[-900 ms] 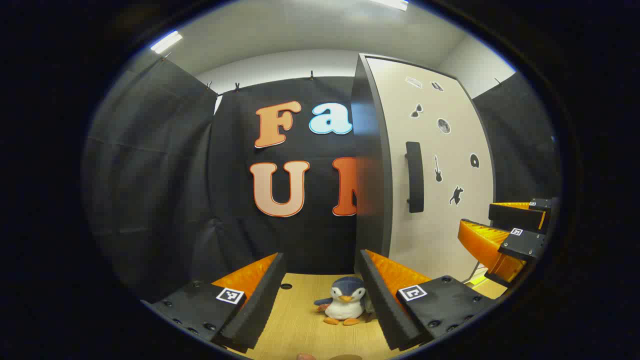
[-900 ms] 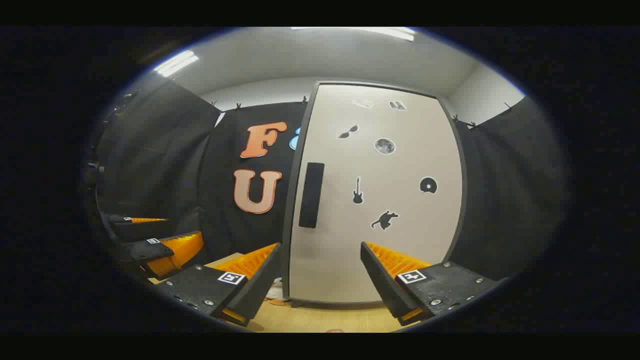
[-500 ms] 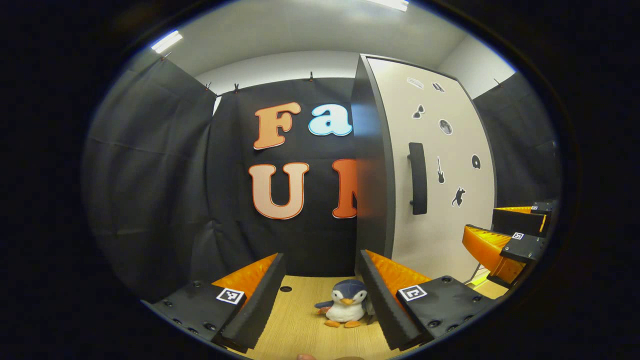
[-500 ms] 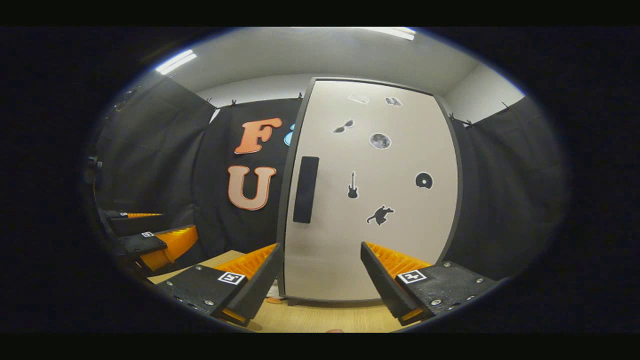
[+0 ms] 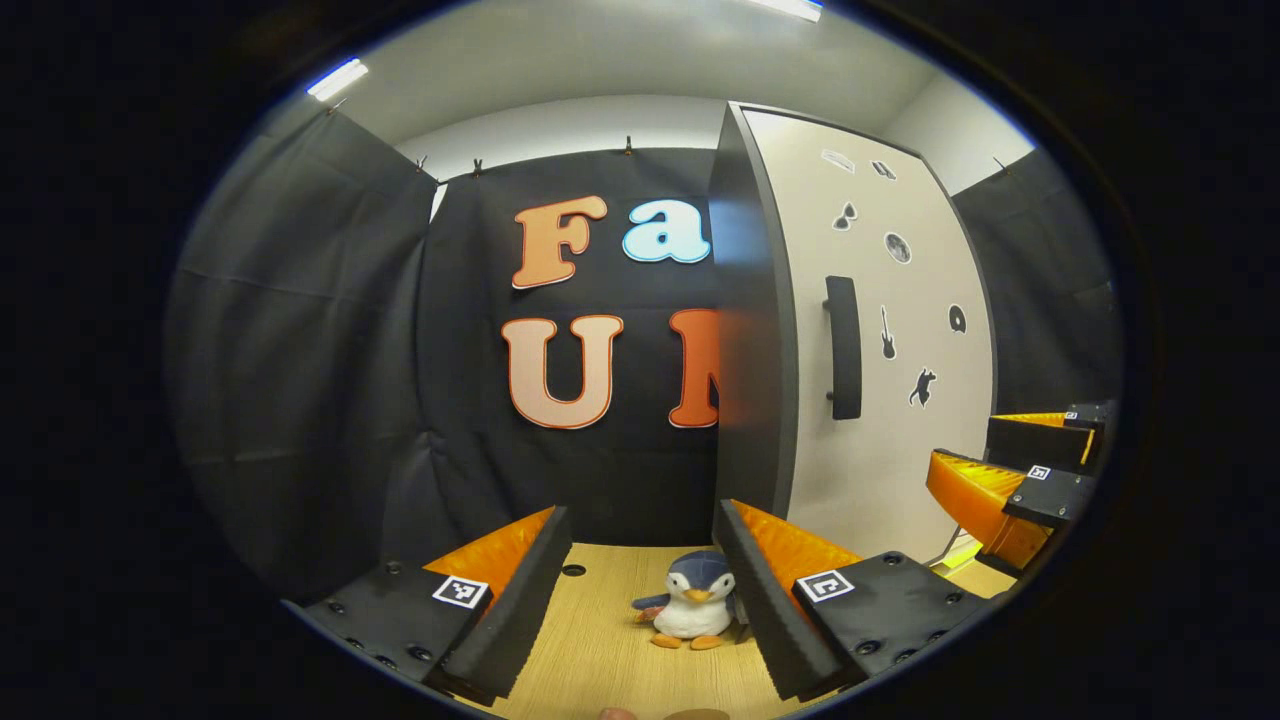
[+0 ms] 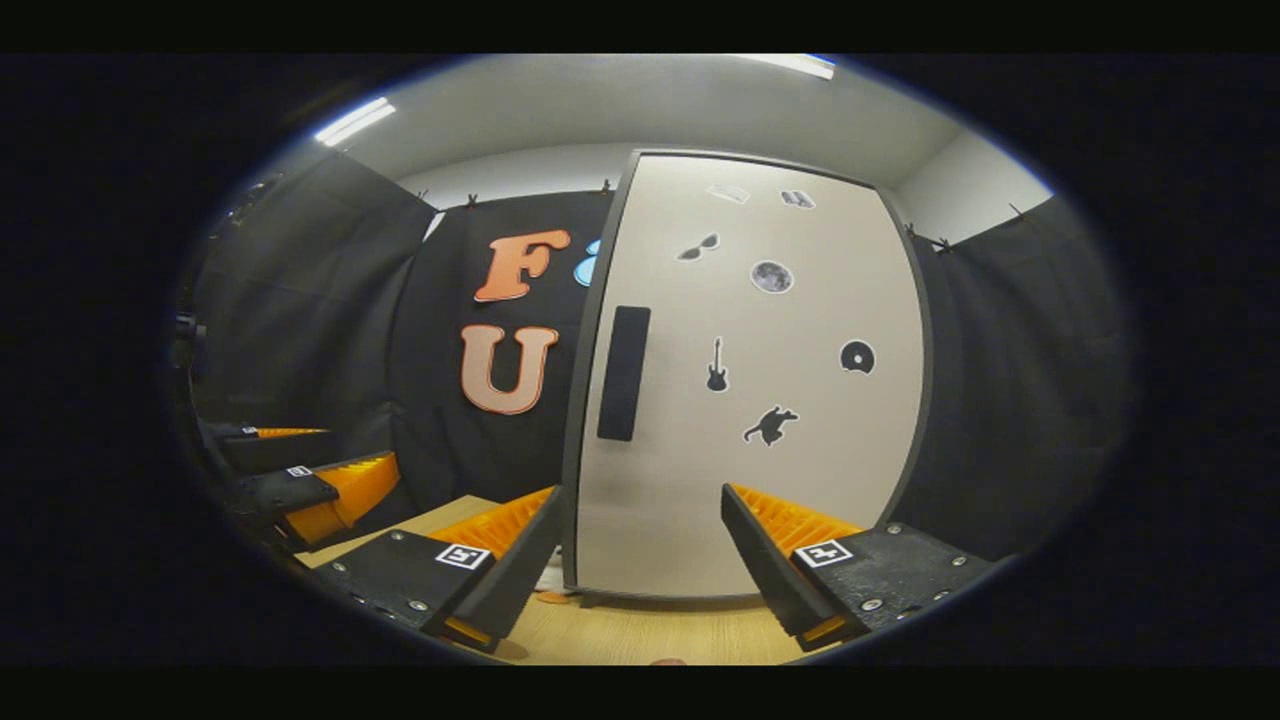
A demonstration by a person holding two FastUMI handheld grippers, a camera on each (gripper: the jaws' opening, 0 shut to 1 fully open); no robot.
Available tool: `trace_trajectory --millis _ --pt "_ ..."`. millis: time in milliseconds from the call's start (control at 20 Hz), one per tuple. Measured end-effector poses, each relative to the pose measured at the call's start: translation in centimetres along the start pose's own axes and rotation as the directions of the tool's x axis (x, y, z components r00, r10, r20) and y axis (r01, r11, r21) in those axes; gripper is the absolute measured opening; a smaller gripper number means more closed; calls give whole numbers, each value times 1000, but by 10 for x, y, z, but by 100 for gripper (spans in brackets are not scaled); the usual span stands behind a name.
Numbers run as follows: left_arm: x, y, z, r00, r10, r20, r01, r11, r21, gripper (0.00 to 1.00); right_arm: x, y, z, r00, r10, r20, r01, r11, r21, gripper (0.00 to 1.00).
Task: Open the cabinet door with the right hand, grasp the bottle in the cabinet with the left hand and place it on the coaster, then close the cabinet door with the right hand.
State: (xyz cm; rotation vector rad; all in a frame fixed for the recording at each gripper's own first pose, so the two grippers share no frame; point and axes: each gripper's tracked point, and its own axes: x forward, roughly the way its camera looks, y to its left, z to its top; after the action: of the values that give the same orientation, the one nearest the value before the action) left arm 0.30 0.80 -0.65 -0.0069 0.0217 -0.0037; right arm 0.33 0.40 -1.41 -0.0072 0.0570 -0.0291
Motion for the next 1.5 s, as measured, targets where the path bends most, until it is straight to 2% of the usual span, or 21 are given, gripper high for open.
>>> trace_trajectory --millis 400,500,850,1050,1250,1450,1500 --pt "1 15 5 999 38 26 -39 999 33 96 45 14 11 1000 24 7 -25 1000 19 97" --pt "2 22 5 998 55 27 -56 998 38 96 59 17 20 999 26 24 -26 999 27 95" --pt "6 40 -8 997 76 -4 -76 997 5 96 106 23 43 998 0 55 -1 1000 16 94" --pt "6 51 -9 996 88 -8 -88 996 6 96 126 23 49 998 -24 51 22 998 51 89" --pt "4 60 -12 996 94 -11 -94 996 -7 96 142 18 52 998 -56 42 54 997 64 79" --pt "2 69 -15 995 99 -19 -99 995 -12 96 150 16 47 996 -93 11 91 990 107 60" --pt "1 71 -13 995 100 -15 -101 995 -11 96 149 16 48 995 -94 18 92 989 117 52"
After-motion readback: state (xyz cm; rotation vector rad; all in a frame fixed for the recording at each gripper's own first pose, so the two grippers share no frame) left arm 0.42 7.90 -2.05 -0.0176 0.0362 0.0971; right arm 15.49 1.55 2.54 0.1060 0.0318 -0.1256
